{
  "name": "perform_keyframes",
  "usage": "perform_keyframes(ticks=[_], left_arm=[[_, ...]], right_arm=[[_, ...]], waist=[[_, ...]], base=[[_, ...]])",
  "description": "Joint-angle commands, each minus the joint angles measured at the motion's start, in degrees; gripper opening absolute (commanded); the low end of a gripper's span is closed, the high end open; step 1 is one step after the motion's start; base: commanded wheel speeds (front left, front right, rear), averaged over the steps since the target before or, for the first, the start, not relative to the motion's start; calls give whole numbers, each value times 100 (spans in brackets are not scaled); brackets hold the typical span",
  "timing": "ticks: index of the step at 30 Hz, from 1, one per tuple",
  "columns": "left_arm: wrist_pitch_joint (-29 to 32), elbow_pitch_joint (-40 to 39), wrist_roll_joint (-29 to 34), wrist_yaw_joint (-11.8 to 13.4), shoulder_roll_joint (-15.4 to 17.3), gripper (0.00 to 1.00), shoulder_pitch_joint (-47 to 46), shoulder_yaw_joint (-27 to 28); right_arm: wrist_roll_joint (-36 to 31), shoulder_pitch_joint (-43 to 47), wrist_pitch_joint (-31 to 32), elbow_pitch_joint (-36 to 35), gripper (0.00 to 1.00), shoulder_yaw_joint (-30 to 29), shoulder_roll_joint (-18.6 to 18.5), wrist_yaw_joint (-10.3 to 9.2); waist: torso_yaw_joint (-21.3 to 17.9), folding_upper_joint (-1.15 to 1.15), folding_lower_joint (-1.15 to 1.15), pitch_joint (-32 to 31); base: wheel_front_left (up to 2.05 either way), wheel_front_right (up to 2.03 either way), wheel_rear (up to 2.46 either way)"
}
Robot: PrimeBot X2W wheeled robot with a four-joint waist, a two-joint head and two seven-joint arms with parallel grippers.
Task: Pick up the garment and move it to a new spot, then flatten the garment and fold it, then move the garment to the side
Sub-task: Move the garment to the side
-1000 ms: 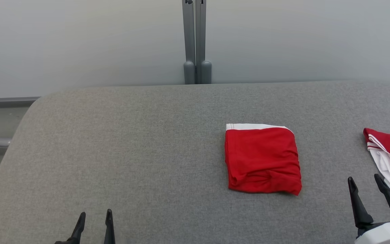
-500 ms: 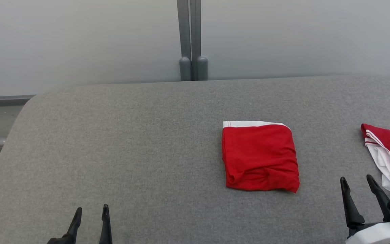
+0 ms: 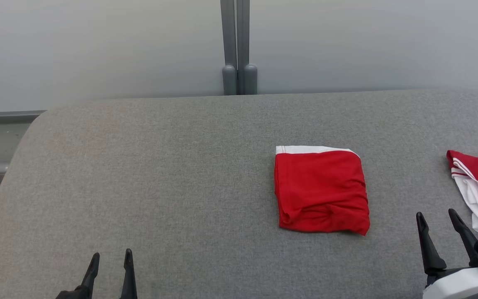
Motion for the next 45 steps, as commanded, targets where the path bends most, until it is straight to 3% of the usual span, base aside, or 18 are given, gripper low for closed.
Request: perform_keyframes(ticks=[1,9,14,19,24,32,33,34,40,45], left_arm=[[-17,-21,-14,19,14,100,-84,37],[-17,-59,-23,46,14,100,-38,62],[-17,-48,-25,3,14,100,-182,-33],[-17,-34,-89,-29,14,100,-552,-275],[-17,57,-232,61,15,100,-871,-568],[-17,40,-395,228,13,100,-916,-732],[-17,33,-387,243,14,100,-896,-700],[-17,37,-363,249,14,100,-872,-663],[-17,-49,-208,194,14,100,-883,-425],[-17,-71,-12,44,15,100,-1055,-355]], right_arm=[[-32,-48,-14,-3,100,6,-27,2],[80,-148,-14,-86,100,6,-33,2],[561,-680,66,298,100,455,-349,0],[1496,-1784,1216,852,100,723,-545,1],[1919,-2709,2292,1509,100,1152,-640,2],[2771,-3075,3089,2303,100,1596,-473,2],[2910,-3076,3101,2332,39,1620,-410,2],[3070,-3089,3117,2310,0,1662,-350,2],[3569,-3290,3032,1876,0,1677,-812,-1],[3732,-3111,3373,1369,0,1487,-1704,1]], waist=[[-3,0,0,0],[-22,0,0,27],[5,0,0,284],[186,0,0,910],[477,0,0,1365],[721,0,0,1524],[690,0,0,1521],[622,0,0,1515],[-113,0,0,1644],[-816,0,0,1900]], base=[[0,0,0],[0,0,0],[0,0,0],[0,0,0],[0,0,0],[0,0,0],[0,0,0],[0,0,0],[0,0,0],[0,0,0]])
